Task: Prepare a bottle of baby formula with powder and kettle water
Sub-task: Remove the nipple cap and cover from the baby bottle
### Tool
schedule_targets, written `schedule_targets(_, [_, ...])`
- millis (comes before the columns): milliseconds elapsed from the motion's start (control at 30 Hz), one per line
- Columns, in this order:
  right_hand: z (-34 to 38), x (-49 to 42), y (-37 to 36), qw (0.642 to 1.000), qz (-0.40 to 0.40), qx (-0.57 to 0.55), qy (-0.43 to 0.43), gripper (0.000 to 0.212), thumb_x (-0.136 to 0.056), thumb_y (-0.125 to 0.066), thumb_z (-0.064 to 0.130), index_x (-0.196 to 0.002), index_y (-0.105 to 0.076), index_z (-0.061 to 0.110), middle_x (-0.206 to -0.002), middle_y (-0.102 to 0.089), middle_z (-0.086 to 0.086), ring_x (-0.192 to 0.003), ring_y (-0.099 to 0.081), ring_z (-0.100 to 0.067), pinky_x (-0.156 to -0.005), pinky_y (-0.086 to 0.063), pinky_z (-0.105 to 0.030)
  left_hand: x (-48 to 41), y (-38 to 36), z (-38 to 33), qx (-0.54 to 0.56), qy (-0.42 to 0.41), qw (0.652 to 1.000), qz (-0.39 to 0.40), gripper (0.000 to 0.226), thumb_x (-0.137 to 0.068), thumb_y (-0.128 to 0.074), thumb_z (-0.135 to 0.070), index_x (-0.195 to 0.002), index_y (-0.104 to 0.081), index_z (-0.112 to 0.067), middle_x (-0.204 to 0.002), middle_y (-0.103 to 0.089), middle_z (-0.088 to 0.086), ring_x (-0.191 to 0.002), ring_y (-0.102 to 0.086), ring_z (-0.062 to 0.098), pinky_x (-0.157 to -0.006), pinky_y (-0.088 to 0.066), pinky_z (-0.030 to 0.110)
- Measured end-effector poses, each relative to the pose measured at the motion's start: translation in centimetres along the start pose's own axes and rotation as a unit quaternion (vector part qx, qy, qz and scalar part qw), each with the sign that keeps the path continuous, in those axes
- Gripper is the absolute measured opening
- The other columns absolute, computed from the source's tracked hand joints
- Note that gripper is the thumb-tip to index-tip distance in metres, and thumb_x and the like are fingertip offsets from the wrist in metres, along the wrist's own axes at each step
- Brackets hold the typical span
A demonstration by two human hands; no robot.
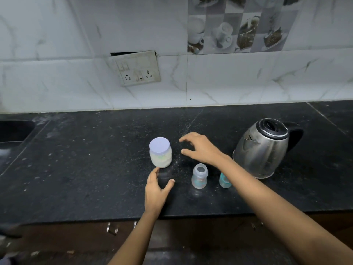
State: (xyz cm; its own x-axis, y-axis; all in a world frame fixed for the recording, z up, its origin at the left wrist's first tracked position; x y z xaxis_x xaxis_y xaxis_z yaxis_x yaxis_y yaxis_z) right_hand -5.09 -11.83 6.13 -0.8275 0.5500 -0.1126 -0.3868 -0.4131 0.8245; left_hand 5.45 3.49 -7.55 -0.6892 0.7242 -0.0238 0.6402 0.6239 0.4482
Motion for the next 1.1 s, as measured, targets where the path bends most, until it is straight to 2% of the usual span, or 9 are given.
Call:
schedule_targets(100, [1.6, -3.9, -5.2, 0.995, 0.095, 0.009, -0.027, 0.072, -0.086, -0.067, 0.025, -0.148, -0.032, 0.013, -0.154, -0.03, -0.01, -0.14, -0.031, -0.025, -0.112, -0.03, -0.036, -0.4, 1.5, 0.5, -0.001, 0.007, 1.0, -0.006, 0.071, -0.079, -0.076, -0.034, -0.139, -0.04, -0.02, -0.138, -0.048, 0.001, -0.12, -0.046, 0.009, -0.096, -0.036, 0.023])
schedule_targets(167, [1.8, -5.5, -7.9, 0.988, 0.143, 0.01, -0.05, 0.087, -0.085, -0.067, 0.028, -0.154, -0.015, 0.015, -0.161, -0.01, -0.01, -0.147, -0.016, -0.028, -0.117, -0.022, -0.044, -0.7, 2.5, 0.8, 0.002, 0.007, 1.0, -0.01, 0.072, -0.079, -0.076, -0.034, -0.14, -0.039, -0.02, -0.14, -0.047, 0.001, -0.123, -0.045, 0.01, -0.097, -0.036, 0.023])
schedule_targets(233, [2.0, -6.6, -9.5, 0.985, 0.161, 0.022, -0.06, 0.092, -0.086, -0.066, 0.034, -0.155, -0.008, 0.017, -0.162, -0.007, -0.01, -0.147, -0.013, -0.031, -0.116, -0.023, -0.047, -0.9, 3.5, 0.9, 0.005, 0.004, 1.0, -0.013, 0.074, -0.079, -0.076, -0.034, -0.141, -0.038, -0.021, -0.141, -0.046, 0.001, -0.125, -0.044, 0.011, -0.099, -0.036, 0.024])
schedule_targets(367, [2.6, -7.2, -10.0, 0.987, 0.125, 0.087, -0.057, 0.083, -0.088, -0.063, 0.04, -0.152, -0.019, 0.011, -0.153, -0.025, -0.011, -0.135, -0.032, -0.036, -0.106, -0.036, -0.044, -1.0, 5.0, 1.6, 0.012, -0.003, 1.0, -0.012, 0.081, -0.077, -0.077, -0.037, -0.144, -0.034, -0.021, -0.145, -0.042, 0.0, -0.129, -0.042, 0.01, -0.104, -0.036, 0.027])
schedule_targets(533, [4.6, -4.0, -11.1, 0.987, 0.137, 0.087, -0.015, 0.079, -0.081, -0.068, 0.043, -0.144, -0.033, 0.012, -0.137, -0.037, -0.008, -0.12, -0.043, -0.03, -0.096, -0.043, -0.044, -1.0, 5.9, 2.2, 0.021, -0.016, 1.0, -0.009, 0.091, -0.071, -0.081, -0.038, -0.146, -0.031, -0.024, -0.147, -0.038, -0.004, -0.131, -0.039, 0.009, -0.105, -0.035, 0.027])
schedule_targets(733, [6.7, -0.2, -12.6, 0.99, 0.133, 0.053, 0.005, 0.081, -0.078, -0.066, 0.046, -0.146, -0.031, 0.019, -0.139, -0.036, 0.001, -0.123, -0.041, -0.024, -0.097, -0.042, -0.037, -0.8, 5.0, 1.4, 0.045, -0.046, 0.997, 0.052, 0.102, -0.057, -0.09, -0.038, -0.14, -0.032, -0.035, -0.133, -0.038, -0.025, -0.117, -0.036, -0.019, -0.085, -0.032, 0.0])
schedule_targets(867, [7.6, -0.1, -11.6, 0.988, 0.038, 0.139, -0.05, 0.091, -0.074, -0.058, 0.07, -0.145, -0.03, 0.02, -0.133, -0.037, -0.002, -0.11, -0.047, -0.03, -0.087, -0.044, -0.041, -1.5, 4.6, 1.0, 0.056, -0.051, 0.994, 0.079, 0.096, -0.054, -0.091, -0.034, -0.134, -0.039, -0.041, -0.131, -0.048, -0.018, -0.115, -0.045, -0.012, -0.083, -0.038, 0.005])
schedule_targets(933, [7.8, -0.6, -12.2, 0.972, 0.035, 0.22, -0.076, 0.09, -0.074, -0.05, 0.077, -0.139, -0.037, 0.016, -0.127, -0.04, -0.007, -0.1, -0.053, -0.032, -0.074, -0.043, -0.038, -1.5, 4.6, 0.8, 0.078, -0.05, 0.993, 0.078, 0.091, -0.055, -0.093, -0.026, -0.126, -0.041, -0.048, -0.126, -0.052, -0.018, -0.113, -0.049, -0.009, -0.083, -0.041, 0.006])
schedule_targets(1100, [7.2, -0.9, -13.6, 0.954, 0.016, 0.29, -0.069, 0.078, -0.08, -0.035, 0.071, -0.126, -0.048, 0.009, -0.12, -0.05, -0.011, -0.074, -0.06, -0.029, -0.065, -0.033, -0.034, -2.0, 4.5, 1.0, 0.071, -0.053, 0.991, 0.099, 0.09, -0.053, -0.093, -0.026, -0.121, -0.042, -0.054, -0.117, -0.059, -0.02, -0.106, -0.054, -0.007, -0.079, -0.043, 0.005])
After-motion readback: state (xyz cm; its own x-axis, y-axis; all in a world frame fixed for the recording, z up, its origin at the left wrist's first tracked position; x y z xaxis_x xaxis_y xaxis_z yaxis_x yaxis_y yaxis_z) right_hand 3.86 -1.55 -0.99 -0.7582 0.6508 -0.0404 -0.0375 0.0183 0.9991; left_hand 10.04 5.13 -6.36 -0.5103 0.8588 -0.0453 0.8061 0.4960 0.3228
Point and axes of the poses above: each hand's wrist, its own x-axis away from the middle knuckle, its own y-axis out of the back of the hand, z = x × y, the point moved 10 cm from there along -x, towards the middle knuckle
